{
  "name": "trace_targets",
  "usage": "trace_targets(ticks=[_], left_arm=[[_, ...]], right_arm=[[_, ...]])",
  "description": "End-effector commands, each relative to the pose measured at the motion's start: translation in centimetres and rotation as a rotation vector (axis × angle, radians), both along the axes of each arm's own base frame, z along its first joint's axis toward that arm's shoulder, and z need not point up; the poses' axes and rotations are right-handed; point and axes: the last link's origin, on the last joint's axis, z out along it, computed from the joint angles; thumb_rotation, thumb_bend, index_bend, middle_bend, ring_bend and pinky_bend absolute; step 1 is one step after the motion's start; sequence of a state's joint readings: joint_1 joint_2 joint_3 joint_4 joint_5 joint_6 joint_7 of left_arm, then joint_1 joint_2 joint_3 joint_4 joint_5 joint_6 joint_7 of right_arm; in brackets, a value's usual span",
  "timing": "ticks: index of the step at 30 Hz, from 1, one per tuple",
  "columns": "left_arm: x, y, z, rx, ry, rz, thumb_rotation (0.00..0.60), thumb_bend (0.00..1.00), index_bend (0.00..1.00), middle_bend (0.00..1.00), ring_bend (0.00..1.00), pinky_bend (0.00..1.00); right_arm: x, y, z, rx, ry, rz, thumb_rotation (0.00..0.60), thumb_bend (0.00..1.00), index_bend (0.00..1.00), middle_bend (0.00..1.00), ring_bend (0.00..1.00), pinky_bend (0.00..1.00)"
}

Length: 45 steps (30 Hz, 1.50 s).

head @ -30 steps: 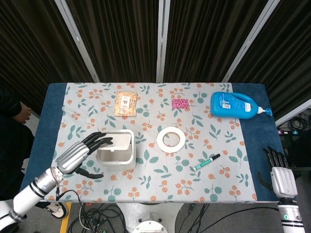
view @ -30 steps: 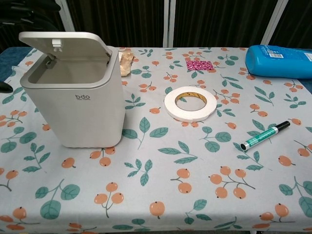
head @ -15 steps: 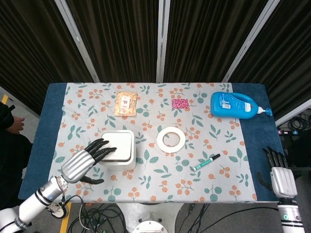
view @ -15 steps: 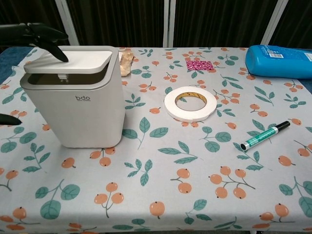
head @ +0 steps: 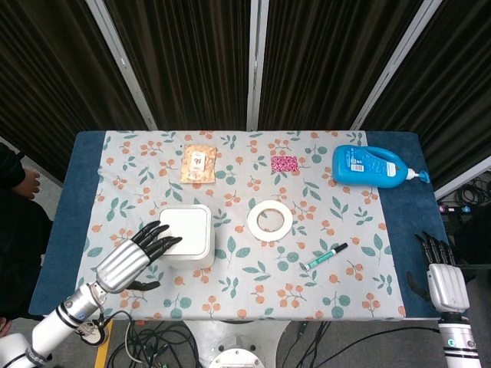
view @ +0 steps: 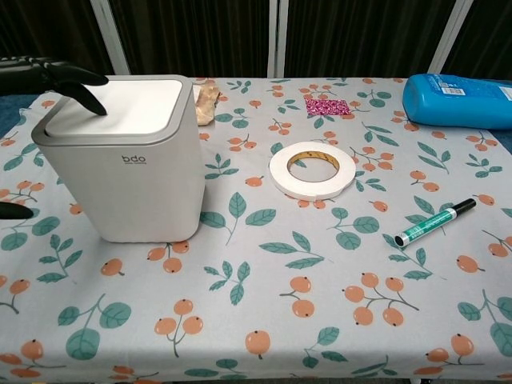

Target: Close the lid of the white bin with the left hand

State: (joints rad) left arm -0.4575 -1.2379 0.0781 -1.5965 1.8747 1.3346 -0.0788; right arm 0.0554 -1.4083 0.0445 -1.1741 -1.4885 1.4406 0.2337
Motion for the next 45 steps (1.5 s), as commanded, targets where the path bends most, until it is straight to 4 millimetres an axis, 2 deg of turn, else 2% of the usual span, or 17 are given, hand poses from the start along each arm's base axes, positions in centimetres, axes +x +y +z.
trace_targets(ticks=[1, 22, 28, 34, 37, 40, 45], left_arm=[[-0.2, -0.2, -0.3, 0.013, 0.014, -0.009, 0.600, 0.00, 0.06, 0.20, 0.04, 0.06], [-0.7, -0.7, -1.1, 0.048, 0.072, -0.035, 0.600, 0.00, 0.06, 0.24, 0.04, 0.06], [-0.3, 0.1, 0.8, 0.169, -0.003, -0.030, 0.600, 0.00, 0.06, 0.18, 0.04, 0.06], [-0.9, 0.5, 3.6, 0.306, -0.030, 0.040, 0.600, 0.00, 0.06, 0.18, 0.04, 0.06], [-2.6, 0.3, 5.3, 0.392, -0.015, 0.130, 0.600, 0.00, 0.07, 0.17, 0.04, 0.06], [-5.7, -0.6, 6.5, 0.453, 0.048, 0.273, 0.600, 0.00, 0.08, 0.14, 0.03, 0.06], [-10.1, -3.0, 6.8, 0.453, 0.098, 0.446, 0.600, 0.00, 0.10, 0.10, 0.02, 0.05]], right_arm=[[0.0, 0.0, 0.0, 0.000, 0.001, -0.001, 0.600, 0.31, 0.00, 0.00, 0.00, 0.00], [-0.2, 0.0, -0.1, 0.000, -0.003, -0.007, 0.600, 0.32, 0.00, 0.00, 0.00, 0.00], [-0.2, 0.0, 0.0, -0.003, -0.003, -0.004, 0.600, 0.32, 0.00, 0.00, 0.00, 0.00], [-0.1, -0.1, -0.1, -0.001, -0.004, -0.003, 0.600, 0.32, 0.00, 0.00, 0.00, 0.00], [-0.1, -0.1, 0.1, -0.008, -0.007, 0.000, 0.600, 0.31, 0.00, 0.00, 0.00, 0.00], [0.0, 0.0, 0.4, -0.014, -0.010, 0.007, 0.600, 0.31, 0.00, 0.00, 0.00, 0.00], [0.2, 0.1, 1.2, -0.050, -0.019, 0.029, 0.600, 0.30, 0.00, 0.00, 0.00, 0.00]])
